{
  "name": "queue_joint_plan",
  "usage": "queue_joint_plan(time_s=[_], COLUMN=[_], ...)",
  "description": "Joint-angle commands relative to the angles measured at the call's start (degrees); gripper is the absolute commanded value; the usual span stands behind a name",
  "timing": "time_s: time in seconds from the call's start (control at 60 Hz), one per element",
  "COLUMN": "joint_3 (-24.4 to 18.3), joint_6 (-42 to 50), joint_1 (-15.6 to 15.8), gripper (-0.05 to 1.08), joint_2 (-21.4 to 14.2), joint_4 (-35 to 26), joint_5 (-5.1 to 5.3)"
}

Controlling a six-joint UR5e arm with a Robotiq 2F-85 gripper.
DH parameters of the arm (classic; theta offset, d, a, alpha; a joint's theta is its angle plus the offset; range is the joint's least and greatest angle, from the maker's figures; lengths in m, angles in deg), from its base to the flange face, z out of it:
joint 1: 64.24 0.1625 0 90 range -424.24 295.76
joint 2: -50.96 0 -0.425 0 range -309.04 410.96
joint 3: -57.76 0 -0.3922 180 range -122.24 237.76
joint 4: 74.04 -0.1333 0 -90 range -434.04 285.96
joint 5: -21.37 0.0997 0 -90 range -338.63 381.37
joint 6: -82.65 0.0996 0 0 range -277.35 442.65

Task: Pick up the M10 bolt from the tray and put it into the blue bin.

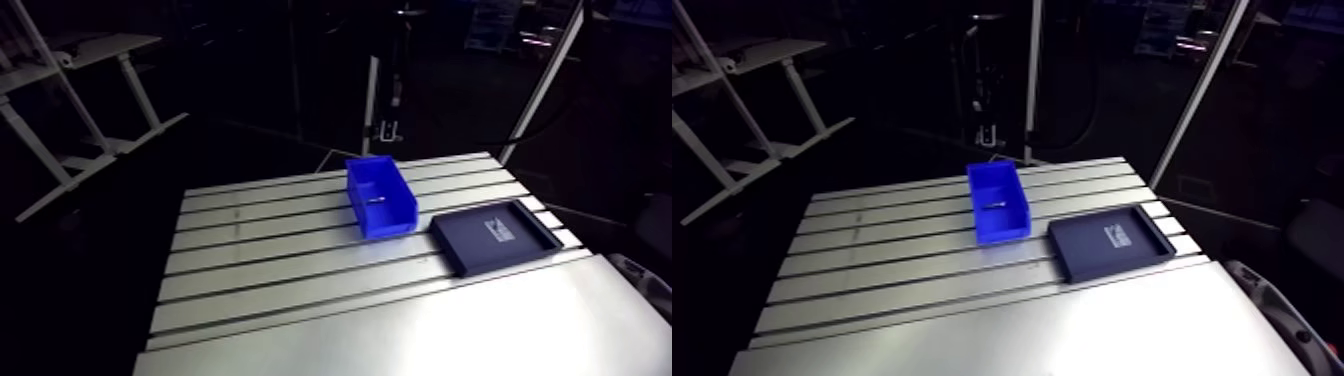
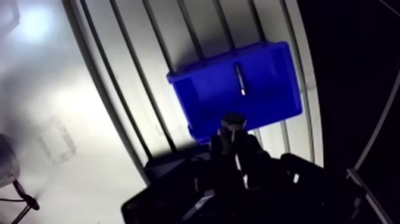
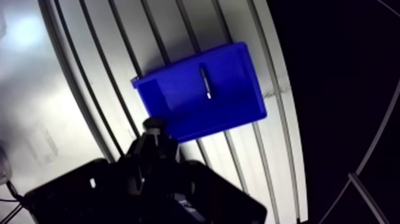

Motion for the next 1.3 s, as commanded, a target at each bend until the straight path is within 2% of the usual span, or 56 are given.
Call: queue_joint_plan(time_s=[0.017, 0.2, 0.3, 0.517, 1.3], joint_3=[1.54, 3.39, 4.35, 6.50, 8.42], joint_6=[-2.95, -2.78, -2.36, -2.59, -1.97], joint_1=[0.44, 1.23, 1.58, 1.70, 1.25], gripper=[1.06, 1.06, 1.06, 1.06, 1.05], joint_2=[0.72, 1.95, 2.71, 3.45, 7.65], joint_4=[5.39, 8.14, 8.32, 13.05, 13.90], joint_5=[-1.32, -3.53, -3.58, -3.83, -3.75])
